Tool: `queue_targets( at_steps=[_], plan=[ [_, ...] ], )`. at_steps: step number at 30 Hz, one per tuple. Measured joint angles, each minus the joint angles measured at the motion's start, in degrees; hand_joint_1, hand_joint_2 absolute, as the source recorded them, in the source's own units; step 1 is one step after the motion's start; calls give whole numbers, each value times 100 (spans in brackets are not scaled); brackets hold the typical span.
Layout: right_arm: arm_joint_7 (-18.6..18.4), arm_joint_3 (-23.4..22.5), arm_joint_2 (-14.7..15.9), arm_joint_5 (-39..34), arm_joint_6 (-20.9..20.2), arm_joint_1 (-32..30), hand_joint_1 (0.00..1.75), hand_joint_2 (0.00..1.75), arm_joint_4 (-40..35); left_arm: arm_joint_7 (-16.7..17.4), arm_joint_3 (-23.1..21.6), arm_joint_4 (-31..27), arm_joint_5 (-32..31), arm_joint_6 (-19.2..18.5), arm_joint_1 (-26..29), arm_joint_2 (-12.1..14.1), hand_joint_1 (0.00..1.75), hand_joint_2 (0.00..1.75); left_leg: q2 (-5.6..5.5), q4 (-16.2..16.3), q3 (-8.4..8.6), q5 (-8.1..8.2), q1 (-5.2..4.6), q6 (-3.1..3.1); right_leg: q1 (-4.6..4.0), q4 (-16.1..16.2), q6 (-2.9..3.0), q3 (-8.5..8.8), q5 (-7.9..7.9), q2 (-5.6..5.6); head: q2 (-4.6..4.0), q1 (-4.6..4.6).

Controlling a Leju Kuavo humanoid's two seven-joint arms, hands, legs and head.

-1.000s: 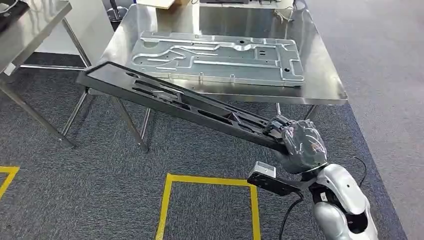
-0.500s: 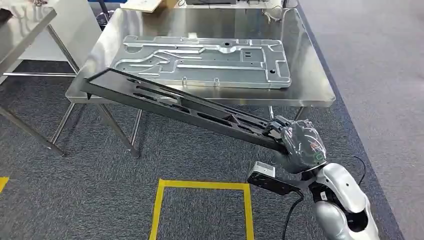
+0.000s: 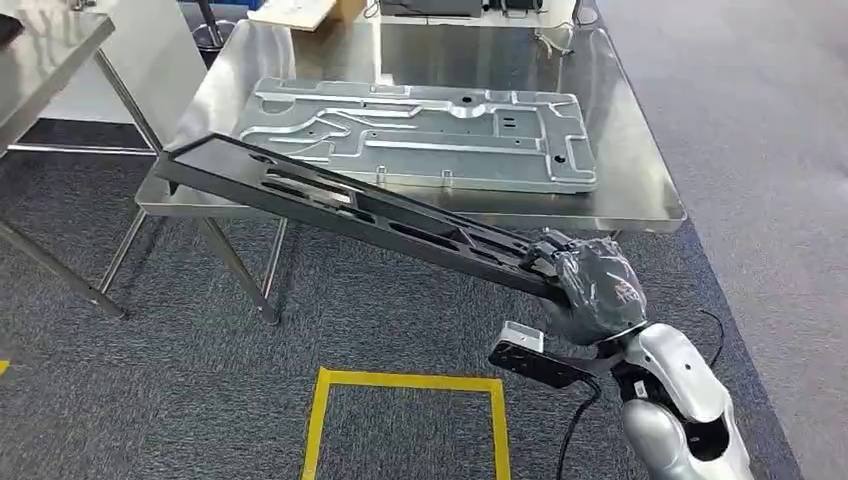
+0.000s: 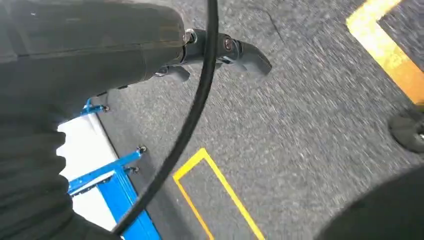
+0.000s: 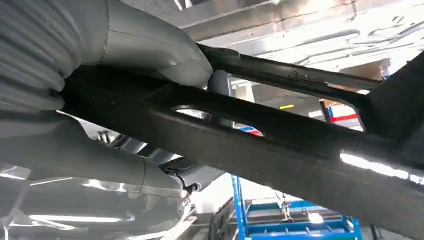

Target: Take the parts from the cabinet and place them on the table.

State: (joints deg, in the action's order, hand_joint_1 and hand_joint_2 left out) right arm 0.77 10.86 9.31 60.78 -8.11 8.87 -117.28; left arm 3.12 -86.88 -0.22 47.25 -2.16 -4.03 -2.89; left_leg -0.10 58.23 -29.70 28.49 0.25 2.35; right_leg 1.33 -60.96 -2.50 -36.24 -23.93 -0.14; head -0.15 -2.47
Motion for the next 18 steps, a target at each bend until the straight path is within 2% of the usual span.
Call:
queue_targets(
  at_steps=[1, 2, 3, 5, 6, 7, 8, 9, 11, 12, 13, 15, 16, 17, 18],
  plan=[
    [-18, 13, -2, 141, 2, 18, 175, 175, 13, -2, 0, 0, 11, -2, 6, 0, 0, 175, 2, -10, 48, 32, -11, -38, -24, 124, 37, 44, -131, -44, 0, 2],
    [-33, 42, -4, 365, 15, 59, 175, 175, 24, -2, -2, 2, 20, -11, -4, 0, 0, 175, 6, -9, 7, 48, -14, -81, -76, 203, 83, 33, -289, -62, 0, 0],
    [-61, 70, -4, 637, 35, 69, 175, 175, 35, 0, -2, 0, 22, -24, -18, 0, 0, 175, 17, -18, 12, 82, -16, -131, -79, 205, 144, 41, -143, -48, 0, 2],
    [-92, 124, -4, 962, 52, 114, 175, 175, 85, -2, -4, 0, 22, -33, -4, 0, 0, 175, 33, 34, 111, 82, -24, -201, -64, 228, 235, 109, -173, -19, 0, 0],
    [-96, 138, 2, 1026, 55, 133, 175, 175, 113, 0, -7, 2, 22, -33, -8, 4, 0, 175, 34, 92, 88, 151, 0, -223, -36, 271, 268, 186, -172, -14, 0, -2],
    [-96, 147, 55, 1059, 70, 180, 175, 175, 136, -2, -7, 2, 22, -33, -13, 4, 0, 175, 24, 315, 20, 227, 12, -252, -43, 282, 305, 240, -194, -17, 0, 0],
    [-83, 175, 77, 1118, 92, 238, 175, 175, 157, -20, -9, 0, 24, -29, -20, 2, 0, 175, 21, 680, -180, 370, 18, -263, -44, 282, 336, 258, -214, -14, 0, -4],
    [-61, 218, 98, 1192, 86, 290, 175, 175, 186, -50, -11, 0, 42, -13, -30, -11, 0, 175, 21, 1146, -470, 541, 33, -282, -54, 281, 358, 281, -236, -10, 0, -2],
    [-26, 309, 98, 1297, 35, 375, 175, 175, 260, -59, -11, 0, 99, -11, -70, -46, 0, 175, 23, 1728, -907, 750, 41, -305, -64, 277, 363, 334, -300, 5, 0, -4],
    [-9, 380, 98, 1336, -9, 427, 175, 175, 328, -41, -9, 0, 142, -11, -96, -63, 0, 175, 23, 1708, -990, 649, 41, -307, -65, 275, 356, 377, -334, 20, 0, -2],
    [-4, 440, 98, 1349, -24, 465, 175, 175, 370, -35, -7, 0, 166, -11, -117, -77, 0, 175, 23, 1464, -959, 414, 42, -314, -64, 272, 349, 429, -370, 29, 0, -2],
    [11, 540, 98, 1376, -42, 564, 175, 175, 437, -28, -2, 0, 195, -11, -157, -87, 0, 175, 23, 576, -688, -276, 41, -262, -64, 267, 315, 550, -456, 38, 0, -2],
    [33, 588, 103, 1380, -46, 607, 175, 175, 468, -26, 0, 0, 195, -11, -166, -90, 0, 175, 17, 216, -602, -488, 37, -231, -64, 271, 290, 575, -497, 36, 0, -2],
    [41, 634, 105, 1382, -46, 657, 175, 175, 507, -22, 0, 0, 201, -13, -197, -98, 0, 175, 21, 161, -613, -224, -17, -219, -83, 256, 252, 600, -515, 44, 0, -2],
    [39, 656, 105, 1384, -48, 686, 175, 175, 531, -22, 0, 0, 206, -13, -226, -107, 0, 175, 20, 179, -565, -286, -19, -165, -81, 277, 202, 585, -542, 43, 0, -2]
  ],
)
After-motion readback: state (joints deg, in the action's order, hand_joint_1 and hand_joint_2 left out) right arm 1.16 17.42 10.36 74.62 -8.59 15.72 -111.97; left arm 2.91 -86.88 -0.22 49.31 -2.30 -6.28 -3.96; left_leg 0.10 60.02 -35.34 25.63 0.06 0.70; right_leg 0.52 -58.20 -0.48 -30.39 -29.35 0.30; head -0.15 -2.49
